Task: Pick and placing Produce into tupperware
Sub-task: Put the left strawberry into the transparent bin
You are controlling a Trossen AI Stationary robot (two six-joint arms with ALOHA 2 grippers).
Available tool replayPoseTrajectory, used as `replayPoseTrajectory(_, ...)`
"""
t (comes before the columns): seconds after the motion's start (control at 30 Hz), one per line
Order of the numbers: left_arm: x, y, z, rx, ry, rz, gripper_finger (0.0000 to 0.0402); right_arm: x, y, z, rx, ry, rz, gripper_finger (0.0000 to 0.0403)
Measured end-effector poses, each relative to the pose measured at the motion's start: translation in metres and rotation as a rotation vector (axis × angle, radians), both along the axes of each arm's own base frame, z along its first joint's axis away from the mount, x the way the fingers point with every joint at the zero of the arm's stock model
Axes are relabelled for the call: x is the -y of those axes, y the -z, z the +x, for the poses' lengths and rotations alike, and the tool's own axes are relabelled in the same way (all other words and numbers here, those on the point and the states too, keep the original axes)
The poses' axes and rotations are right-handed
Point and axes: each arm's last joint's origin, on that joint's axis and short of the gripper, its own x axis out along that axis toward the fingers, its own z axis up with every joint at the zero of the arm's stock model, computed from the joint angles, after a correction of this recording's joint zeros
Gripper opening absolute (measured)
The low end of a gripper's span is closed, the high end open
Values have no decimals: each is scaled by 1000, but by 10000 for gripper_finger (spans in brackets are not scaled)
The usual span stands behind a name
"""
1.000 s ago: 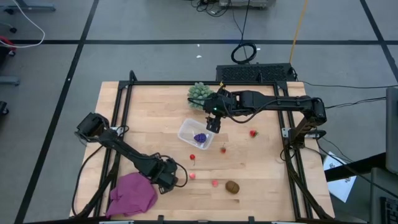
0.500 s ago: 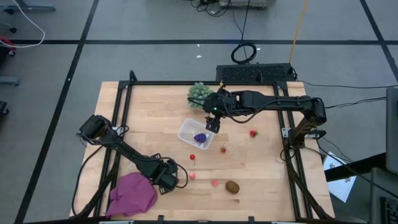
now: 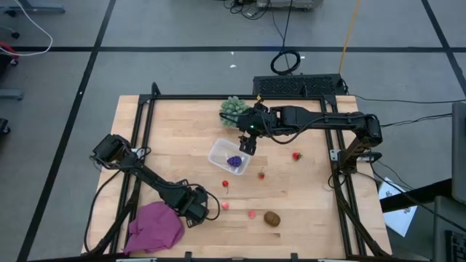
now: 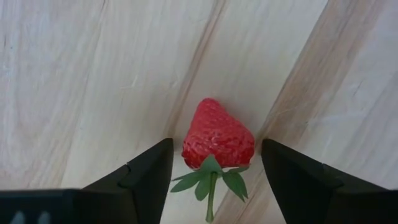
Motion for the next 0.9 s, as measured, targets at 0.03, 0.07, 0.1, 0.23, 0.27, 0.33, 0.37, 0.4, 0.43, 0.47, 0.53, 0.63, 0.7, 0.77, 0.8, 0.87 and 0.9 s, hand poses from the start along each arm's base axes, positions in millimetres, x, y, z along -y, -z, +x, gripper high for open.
replayPoseTrajectory(0.03,0,0,0,1,0,2,238,0,0,0,4,0,0,281)
replayPoseTrajectory(0.07,0,0,0,1,0,2,229,0,0,0,6,-1,-1,281)
replayPoseTrajectory(0.1,0,0,0,1,-1,2,220,0,0,0,5,-1,-1,281)
replayPoseTrajectory(0.23,-1,0,1,6,1,6,183,0,0,0,4,-1,-1,281)
replayPoseTrajectory(0.27,-1,0,1,7,1,7,176,0,0,0,4,-1,-1,281)
replayPoseTrajectory(0.33,-1,0,1,9,0,10,163,0,0,0,4,-1,-1,281)
replayPoseTrajectory(0.37,-1,0,1,10,0,11,158,0,0,0,4,-1,-1,281)
replayPoseTrajectory(0.4,-1,0,1,14,0,13,154,0,0,0,4,-2,-1,281)
replayPoseTrajectory(0.43,-1,0,2,20,-1,14,150,0,0,0,4,-1,-1,281)
replayPoseTrajectory(0.47,-1,0,2,24,-1,15,147,0,0,0,4,-2,-1,281)
replayPoseTrajectory(0.53,-2,0,3,28,-3,16,144,0,0,0,4,-2,-1,281)
replayPoseTrajectory(0.63,-3,-2,3,32,-1,16,147,0,0,0,4,-2,-1,281)
replayPoseTrajectory(0.7,-6,-5,3,48,1,21,152,0,0,0,4,-2,-1,281)
replayPoseTrajectory(0.77,-9,-11,4,65,-3,20,156,0,0,0,3,-2,-1,281)
replayPoseTrajectory(0.8,-10,-15,3,71,-5,24,157,0,0,0,4,-2,-1,281)
replayPoseTrajectory(0.87,-15,-24,0,82,-8,41,157,0,0,0,1,-8,-5,281)
replayPoseTrajectory(0.9,-17,-29,-2,90,-7,46,158,0,0,0,-1,-13,-9,281)
